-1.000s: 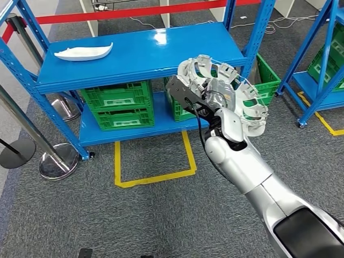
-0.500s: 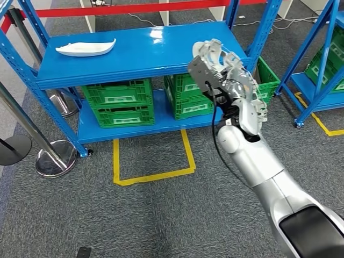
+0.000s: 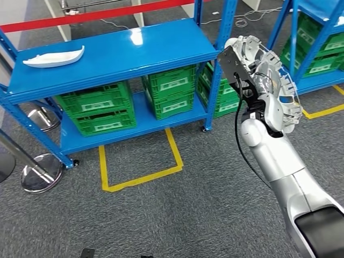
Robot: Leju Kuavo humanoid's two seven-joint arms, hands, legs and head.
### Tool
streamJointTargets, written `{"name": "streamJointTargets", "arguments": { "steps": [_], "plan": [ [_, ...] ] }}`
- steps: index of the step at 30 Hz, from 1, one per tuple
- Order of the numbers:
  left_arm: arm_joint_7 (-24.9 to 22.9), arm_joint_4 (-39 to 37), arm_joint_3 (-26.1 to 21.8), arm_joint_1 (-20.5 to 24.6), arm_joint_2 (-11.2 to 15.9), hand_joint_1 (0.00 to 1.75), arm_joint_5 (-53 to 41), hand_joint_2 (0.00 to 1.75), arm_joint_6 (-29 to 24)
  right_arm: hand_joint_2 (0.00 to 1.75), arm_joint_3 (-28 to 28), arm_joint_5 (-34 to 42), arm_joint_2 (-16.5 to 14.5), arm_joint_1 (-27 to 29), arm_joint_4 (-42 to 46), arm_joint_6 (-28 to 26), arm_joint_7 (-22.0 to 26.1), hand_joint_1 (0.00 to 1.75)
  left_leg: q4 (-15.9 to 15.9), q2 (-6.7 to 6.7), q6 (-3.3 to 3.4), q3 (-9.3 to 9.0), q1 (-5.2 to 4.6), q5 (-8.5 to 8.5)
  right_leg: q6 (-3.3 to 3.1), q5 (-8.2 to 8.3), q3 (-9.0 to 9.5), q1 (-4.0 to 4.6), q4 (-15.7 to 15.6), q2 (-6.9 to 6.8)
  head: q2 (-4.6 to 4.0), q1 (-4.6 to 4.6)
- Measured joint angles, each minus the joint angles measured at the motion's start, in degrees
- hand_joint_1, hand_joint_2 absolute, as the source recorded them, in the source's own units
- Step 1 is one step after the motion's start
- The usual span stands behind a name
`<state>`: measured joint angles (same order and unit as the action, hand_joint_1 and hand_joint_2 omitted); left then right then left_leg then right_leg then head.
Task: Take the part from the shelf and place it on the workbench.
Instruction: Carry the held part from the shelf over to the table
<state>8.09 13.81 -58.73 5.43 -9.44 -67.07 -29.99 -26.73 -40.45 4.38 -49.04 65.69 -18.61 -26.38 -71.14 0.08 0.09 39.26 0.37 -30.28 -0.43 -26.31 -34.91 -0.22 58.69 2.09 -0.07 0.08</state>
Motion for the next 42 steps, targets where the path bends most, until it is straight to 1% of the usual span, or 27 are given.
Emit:
{"name": "streamJointTargets", "arguments": {
  "steps": [2, 4, 6, 8, 9, 11, 12, 13, 14, 15, 17, 18, 19, 21, 23, 25, 27, 28, 29, 30, 31, 33, 35, 37, 39, 41, 42],
  "plan": [
    [0.0, -0.02, -0.01, -0.01, 0.17, 0.0, 0.1, 1.75, 0.0, 1.75, 0.23, -0.02, 0.15, 0.17, 0.21, -0.42, 0.0, 1.75, 7.45, -2.05, 1.11, -3.51, -0.08, 3.2, 0.17, 0.21, -0.16, 0.02, 0.02, 0.98, 0.0, 0.08],
    [0.0, -0.05, -0.02, 0.05, 0.34, 0.0, 0.18, 1.75, 0.0, 1.75, 0.38, -0.08, 0.28, 0.28, 0.39, -0.71, 0.0, 1.75, 11.01, -3.6, 1.83, -5.02, -0.28, 4.07, 0.72, 0.58, -0.66, -0.33, 0.02, 1.77, 0.0, -0.09],
    [0.01, -0.07, -0.03, 0.17, 0.33, 0.0, 0.26, 1.75, 0.0, 1.75, 0.65, -0.14, 0.59, 0.42, 0.61, -0.82, 0.0, 1.75, 12.06, -3.08, 1.91, -5.21, -0.36, 4.18, 1.52, 1.07, -1.16, -0.51, -0.21, 2.53, 0.0, -0.32],
    [0.15, -0.07, -0.04, 0.23, 0.33, 0.0, 0.35, 1.75, -0.01, 1.75, 1.03, -0.14, 1.08, 0.6, 0.92, -1.16, 0.0, 1.75, 13.46, -2.05, 1.85, -5.58, -0.03, 4.68, 2.14, 0.25, -2.19, -0.39, 0.75, 1.82, 0.0, -0.1],
    [0.28, -0.07, -0.04, 0.22, 0.31, 0.0, 0.4, 1.75, 0.01, 1.75, 1.16, -0.13, 1.26, 0.75, 1.1, -1.52, 0.0, 1.75, 14.0, -1.51, 1.82, -5.7, 0.16, 4.99, 2.41, -1.0, -3.22, -0.33, 2.69, 0.91, 0.0, 0.11],
    [0.52, -0.09, -0.05, 0.2, 0.22, 0.0, 0.51, 1.75, 0.06, 1.75, 1.31, -0.11, 1.5, 1.54, 1.51, -2.4, 0.0, 1.75, 14.25, -0.53, 1.92, -5.65, 0.2, 5.23, 2.96, -4.52, -6.4, -0.48, 9.76, -1.0, 0.0, 0.46],
    [0.6, -0.1, -0.05, 0.17, 0.19, 0.0, 0.57, 1.75, 0.11, 1.75, 1.44, -0.11, 1.68, 2.11, 1.71, -2.75, 0.0, 1.75, 14.24, -0.06, 1.92, -5.59, 0.2, 5.23, 3.26, -5.63, -7.66, -0.57, 12.88, -1.4, 0.0, 0.48],
    [0.67, -0.11, -0.07, 0.16, 0.17, 0.0, 0.64, 1.75, 0.18, 1.75, 1.66, -0.11, 1.97, 2.74, 1.91, -3.0, 0.0, 1.75, 14.22, 0.37, 1.91, -5.57, 0.21, 5.24, 3.49, -5.93, -8.18, -0.7, 14.49, -1.61, 0.0, 0.49],
    [0.75, -0.11, -0.08, 0.14, 0.18, 0.0, 0.7, 1.75, 0.3, 1.75, 1.97, -0.09, 2.33, 3.3, 2.1, -3.18, 0.0, 1.75, 14.19, 0.75, 1.88, -5.57, 0.22, 5.24, 3.66, -5.22, -7.57, -0.82, 13.81, -1.77, 0.0, 0.51],
    [0.81, -0.11, -0.08, 0.13, 0.16, 0.0, 0.75, 1.75, 0.44, 1.75, 2.33, -0.04, 2.73, 3.79, 2.39, -3.28, 0.0, 1.75, 14.13, 1.13, 1.79, -5.57, 0.23, 5.21, 3.75, -3.67, -5.76, -0.93, 10.82, -2.11, 0.0, 0.51],
    [0.89, -0.11, -0.09, 0.16, 0.11, 0.0, 0.76, 1.75, 0.73, 1.75, 3.11, 0.15, 3.38, 4.55, 3.16, -3.51, 0.0, 1.75, 13.72, 1.8, 1.33, -5.5, 0.04, 5.03, 3.6, -1.06, -1.24, -0.86, 2.93, -3.78, 0.0, 0.52],
    [0.9, -0.12, -0.09, 0.17, 0.08, 0.0, 0.74, 1.75, 0.8, 1.75, 3.56, 0.32, 3.71, 4.9, 3.58, -3.67, 0.0, 1.75, 13.48, 2.08, 1.04, -5.4, -0.12, 4.95, 3.21, -0.45, 0.31, -0.73, 0.3, -4.37, 0.0, 0.48],
    [0.9, -0.13, -0.09, 0.17, 0.07, 0.0, 0.73, 1.75, 0.85, 1.75, 4.0, 0.5, 4.02, 5.27, 3.93, -3.9, 0.0, 1.75, 13.29, 2.32, 0.76, -5.33, -0.28, 4.9, 2.75, -0.41, 0.95, -0.58, -0.81, -4.69, 0.0, 0.43],
    [0.98, -0.13, -0.09, 0.14, 0.03, 0.0, 0.74, 1.75, 0.89, 1.75, 5.03, 0.98, 4.92, 6.22, 4.6, -4.41, 0.0, 1.75, 13.18, 2.83, 0.39, -5.31, -0.36, 4.89, 1.81, -0.32, 0.94, -0.44, -0.78, -3.99, 0.0, 0.36],
    [1.2, -0.13, -0.09, 0.13, 0.02, 0.0, 0.8, 1.75, 0.9, 1.75, 6.11, 1.58, 5.78, 7.23, 5.4, -4.77, 0.0, 1.75, 12.17, 2.57, -0.1, -5.0, -0.19, 3.78, 1.11, -0.07, 0.87, -0.56, -0.88, -3.37, 0.0, 0.35],
    [1.35, -0.14, -0.1, 0.06, 0.02, 0.0, 0.86, 1.75, 0.9, 1.75, 7.12, 2.06, 6.33, 8.28, 6.31, -4.89, 0.0, 1.75, 7.06, 1.43, -0.53, -3.12, -0.01, 0.26, 0.5, 0.15, 0.84, -0.69, -0.99, -2.68, 0.0, 0.31],
    [1.39, -0.15, -0.11, -0.07, 0.02, 0.0, 0.9, 1.75, 0.91, 1.75, 7.8, 2.22, 6.63, 9.49, 7.08, -4.91, 0.0, 1.75, -0.73, 0.67, -0.62, -0.2, 0.04, -3.45, 0.25, 0.21, 0.77, -0.57, -0.97, -1.75, 0.0, 0.31],
    [1.42, -0.15, -0.12, -0.12, 0.02, 0.0, 0.93, 1.75, 0.91, 1.75, 8.04, 2.22, 6.74, 10.07, 7.4, -4.91, 0.0, 1.75, -3.11, 0.53, -0.55, 0.65, 0.03, -4.08, 0.22, 0.23, 0.76, -0.48, -0.94, -1.2, 0.0, 0.32],
    [1.47, -0.15, -0.13, -0.13, 0.02, 0.0, 0.97, 1.75, 0.92, 1.75, 8.24, 2.22, 6.83, 10.61, 7.74, -4.91, 0.0, 1.75, -3.38, 0.42, -0.36, 0.62, 0.01, -3.56, 0.2, 0.25, 0.76, -0.37, -0.9, -0.62, 0.0, 0.32],
    [1.55, -0.15, -0.13, -0.13, 0.02, 0.0, 1.01, 1.75, 0.92, 1.75, 8.45, 2.22, 6.9, 11.1, 8.14, -4.91, 0.0, 1.75, -1.34, 0.21, -0.05, -0.39, -0.03, -1.96, 0.2, 0.25, 0.78, -0.25, -0.84, -0.02, 0.0, 0.32],
    [1.64, -0.15, -0.14, -0.12, 0.03, 0.0, 1.05, 1.75, 0.92, 1.75, 8.64, 2.2, 6.94, 11.55, 8.62, -4.91, 0.0, 1.75, 2.4, -0.31, 0.4, -2.11, -0.09, 0.25, 0.2, 0.25, 0.8, -0.15, -0.8, 0.54, 0.0, 0.32],
    [1.74, -0.16, -0.19, -0.1, 0.16, 0.0, 1.1, 1.75, 0.91, 1.75, 8.96, 2.1, 6.97, 12.39, 9.78, -4.98, 0.0, 1.75, 9.25, -2.23, 1.36, -5.21, -0.13, 3.21, 0.37, 0.34, 0.65, -0.08, -0.72, 1.44, 0.0, 0.43],
    [1.74, -0.19, -0.25, -0.07, 0.28, 0.0, 1.15, 1.75, 0.9, 1.75, 9.2, 1.95, 7.0, 13.21, 10.91, -5.19, 0.0, 1.75, 11.7, -3.22, 1.83, -6.15, -0.27, 3.54, 0.88, 0.63, 0.11, -0.32, -0.69, 2.16, 0.0, 0.3],
    [1.73, -0.21, -0.26, 0.02, 0.23, 0.0, 1.21, 1.75, 0.91, 1.75, 9.52, 1.87, 7.2, 14.07, 12.0, -5.38, 0.0, 1.75, 12.78, -2.41, 1.83, -6.31, -0.18, 3.64, 1.55, 0.87, -0.54, -0.45, -0.76, 2.71, 0.0, 0.08],
    [1.7, -0.23, -0.26, 0.09, 0.2, 0.0, 1.23, 1.75, 0.86, 1.75, 9.84, 1.93, 7.48, 14.68, 12.93, -5.46, 0.0, 1.75, 13.98, -1.46, 1.89, -6.62, 0.19, 4.03, 2.1, -0.42, -1.81, -0.31, 0.96, 1.47, 0.0, 0.38],
    [1.5, -0.24, -0.26, 0.07, 0.13, 0.0, 1.17, 1.75, 0.89, 1.75, 9.99, 2.03, 7.62, 15.25, 13.54, -5.57, 0.0, 1.75, 14.43, -0.59, 2.0, -6.72, 0.29, 4.29, 2.62, -3.72, -4.74, -0.34, 7.21, -0.63, 0.0, 0.74],
    [1.39, -0.24, -0.26, 0.02, 0.08, 0.0, 1.13, 1.75, 0.93, 1.75, 10.06, 2.05, 7.63, 15.65, 13.73, -5.67, 0.0, 1.75, 14.41, -0.14, 2.03, -6.69, 0.28, 4.3, 2.89, -5.29, -6.45, -0.44, 11.04, -1.18, 0.0, 0.83]
  ]
}}
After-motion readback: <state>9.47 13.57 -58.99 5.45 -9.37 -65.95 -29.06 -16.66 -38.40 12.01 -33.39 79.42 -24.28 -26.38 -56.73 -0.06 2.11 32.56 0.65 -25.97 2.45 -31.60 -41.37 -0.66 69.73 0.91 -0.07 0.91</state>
